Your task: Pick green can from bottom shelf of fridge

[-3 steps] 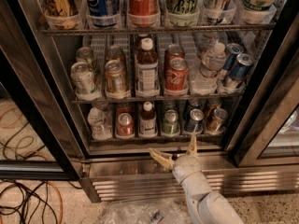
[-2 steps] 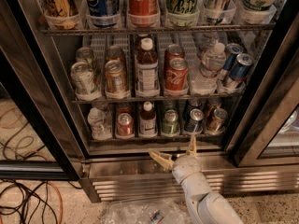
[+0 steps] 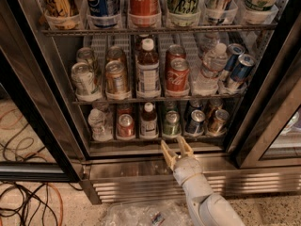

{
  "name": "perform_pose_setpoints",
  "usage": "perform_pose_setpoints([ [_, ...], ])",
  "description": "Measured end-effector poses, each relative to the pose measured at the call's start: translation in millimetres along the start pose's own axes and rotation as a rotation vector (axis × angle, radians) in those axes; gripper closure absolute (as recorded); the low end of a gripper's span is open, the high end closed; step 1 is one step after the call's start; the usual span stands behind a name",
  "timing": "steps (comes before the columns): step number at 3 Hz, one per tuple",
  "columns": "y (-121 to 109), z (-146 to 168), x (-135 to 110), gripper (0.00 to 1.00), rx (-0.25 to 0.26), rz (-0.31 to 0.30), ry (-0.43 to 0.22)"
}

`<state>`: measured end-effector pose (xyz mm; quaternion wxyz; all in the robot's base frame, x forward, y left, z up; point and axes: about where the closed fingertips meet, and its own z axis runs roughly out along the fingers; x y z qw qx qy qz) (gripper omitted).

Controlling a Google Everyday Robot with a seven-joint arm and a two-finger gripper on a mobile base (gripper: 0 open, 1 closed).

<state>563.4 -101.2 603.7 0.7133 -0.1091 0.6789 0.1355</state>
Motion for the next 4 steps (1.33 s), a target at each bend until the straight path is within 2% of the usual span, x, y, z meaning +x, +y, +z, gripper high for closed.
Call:
perform_pose_setpoints([
  [1, 0.0, 0.0, 0.0, 0.55, 0.0, 0.0, 0.0],
  [2, 0.0, 0.0, 0.0, 0.39, 0.0, 0.0, 0.0],
  [3, 0.0, 0.0, 0.0, 0.3, 0.0, 0.0, 0.0],
  [4, 0.0, 0.4, 0.1, 0.31, 0.002, -0.002, 0.0],
])
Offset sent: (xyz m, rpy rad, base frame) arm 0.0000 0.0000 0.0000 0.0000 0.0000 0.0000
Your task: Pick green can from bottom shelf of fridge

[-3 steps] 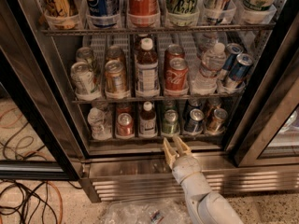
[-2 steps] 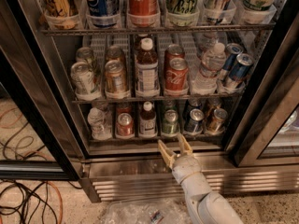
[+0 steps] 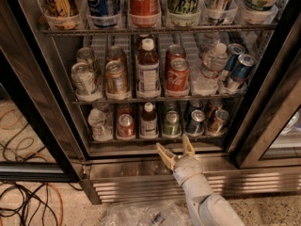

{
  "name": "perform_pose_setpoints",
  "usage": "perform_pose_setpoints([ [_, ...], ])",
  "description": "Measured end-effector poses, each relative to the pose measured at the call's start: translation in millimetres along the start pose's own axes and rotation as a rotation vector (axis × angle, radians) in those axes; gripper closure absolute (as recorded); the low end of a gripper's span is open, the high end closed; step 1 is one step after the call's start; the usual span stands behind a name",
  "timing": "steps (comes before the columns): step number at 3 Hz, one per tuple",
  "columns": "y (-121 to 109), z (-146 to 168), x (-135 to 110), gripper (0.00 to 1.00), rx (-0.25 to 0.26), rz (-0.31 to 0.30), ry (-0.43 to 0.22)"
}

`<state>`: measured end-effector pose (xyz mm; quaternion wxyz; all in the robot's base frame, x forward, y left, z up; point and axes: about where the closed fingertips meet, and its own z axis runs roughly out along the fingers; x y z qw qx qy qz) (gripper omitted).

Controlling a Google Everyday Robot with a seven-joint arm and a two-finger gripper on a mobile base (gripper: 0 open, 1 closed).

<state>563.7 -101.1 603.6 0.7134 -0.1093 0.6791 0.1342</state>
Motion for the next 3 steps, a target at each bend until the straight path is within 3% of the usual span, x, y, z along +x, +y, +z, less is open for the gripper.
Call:
perform_pose_setpoints([
  [3, -24.9, 26.1, -2.9, 0.32, 0.035, -0.066, -0.004],
])
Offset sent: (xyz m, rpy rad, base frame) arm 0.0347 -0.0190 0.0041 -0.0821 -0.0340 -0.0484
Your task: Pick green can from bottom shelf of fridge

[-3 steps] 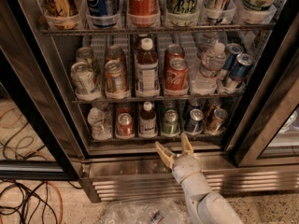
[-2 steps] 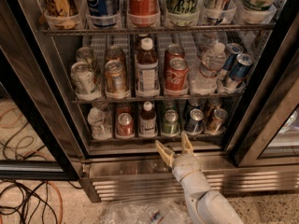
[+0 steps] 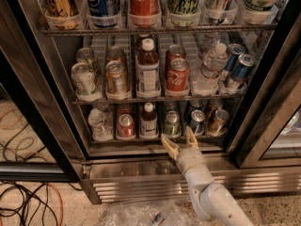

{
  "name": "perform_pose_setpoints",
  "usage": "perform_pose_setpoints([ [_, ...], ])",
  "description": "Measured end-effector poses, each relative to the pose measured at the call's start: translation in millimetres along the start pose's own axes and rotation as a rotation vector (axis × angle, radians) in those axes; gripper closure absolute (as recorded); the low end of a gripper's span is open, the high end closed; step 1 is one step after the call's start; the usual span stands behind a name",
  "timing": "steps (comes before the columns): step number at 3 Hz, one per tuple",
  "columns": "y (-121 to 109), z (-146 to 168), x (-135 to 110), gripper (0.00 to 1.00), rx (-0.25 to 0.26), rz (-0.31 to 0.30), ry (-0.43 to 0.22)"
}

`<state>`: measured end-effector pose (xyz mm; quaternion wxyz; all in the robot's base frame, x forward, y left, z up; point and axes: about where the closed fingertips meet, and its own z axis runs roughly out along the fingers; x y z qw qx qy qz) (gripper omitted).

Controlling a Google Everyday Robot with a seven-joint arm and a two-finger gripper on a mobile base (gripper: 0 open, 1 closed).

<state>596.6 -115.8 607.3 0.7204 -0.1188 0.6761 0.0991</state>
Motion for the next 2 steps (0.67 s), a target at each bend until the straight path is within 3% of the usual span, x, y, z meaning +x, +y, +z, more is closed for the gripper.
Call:
perform_pose_setpoints([
  [2, -8.1, 22.9, 4.4, 0.35, -0.003, -0.008, 0.007],
])
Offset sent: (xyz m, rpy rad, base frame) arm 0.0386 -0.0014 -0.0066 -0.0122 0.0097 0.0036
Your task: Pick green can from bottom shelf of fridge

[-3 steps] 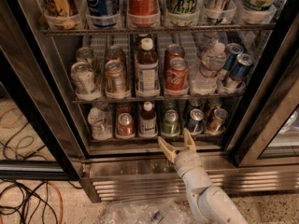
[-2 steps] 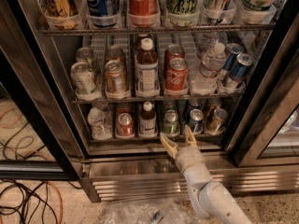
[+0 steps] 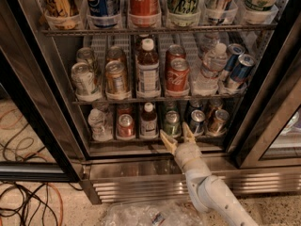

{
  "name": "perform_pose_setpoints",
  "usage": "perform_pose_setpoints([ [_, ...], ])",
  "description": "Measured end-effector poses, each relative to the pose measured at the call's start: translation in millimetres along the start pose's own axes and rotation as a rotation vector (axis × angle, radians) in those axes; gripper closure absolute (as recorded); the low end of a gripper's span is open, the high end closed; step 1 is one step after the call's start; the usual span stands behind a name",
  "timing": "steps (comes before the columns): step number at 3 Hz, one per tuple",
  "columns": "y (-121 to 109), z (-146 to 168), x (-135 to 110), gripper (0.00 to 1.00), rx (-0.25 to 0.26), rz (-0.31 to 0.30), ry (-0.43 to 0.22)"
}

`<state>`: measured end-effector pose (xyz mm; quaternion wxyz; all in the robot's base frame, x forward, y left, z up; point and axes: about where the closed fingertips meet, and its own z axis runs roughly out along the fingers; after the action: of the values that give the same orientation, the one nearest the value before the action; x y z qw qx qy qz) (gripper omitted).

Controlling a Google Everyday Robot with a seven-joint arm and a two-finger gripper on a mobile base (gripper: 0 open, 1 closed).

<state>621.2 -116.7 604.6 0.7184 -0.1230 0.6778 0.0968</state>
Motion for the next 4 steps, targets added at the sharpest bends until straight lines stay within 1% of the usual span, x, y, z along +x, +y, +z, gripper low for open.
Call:
perform_pose_setpoints([
  [2, -1.9, 25.3, 0.5, 0.37, -0.008, 0.003, -0.003],
  [4, 2.9, 47.1, 1.1, 0.33, -0.015, 0.004, 0.0],
])
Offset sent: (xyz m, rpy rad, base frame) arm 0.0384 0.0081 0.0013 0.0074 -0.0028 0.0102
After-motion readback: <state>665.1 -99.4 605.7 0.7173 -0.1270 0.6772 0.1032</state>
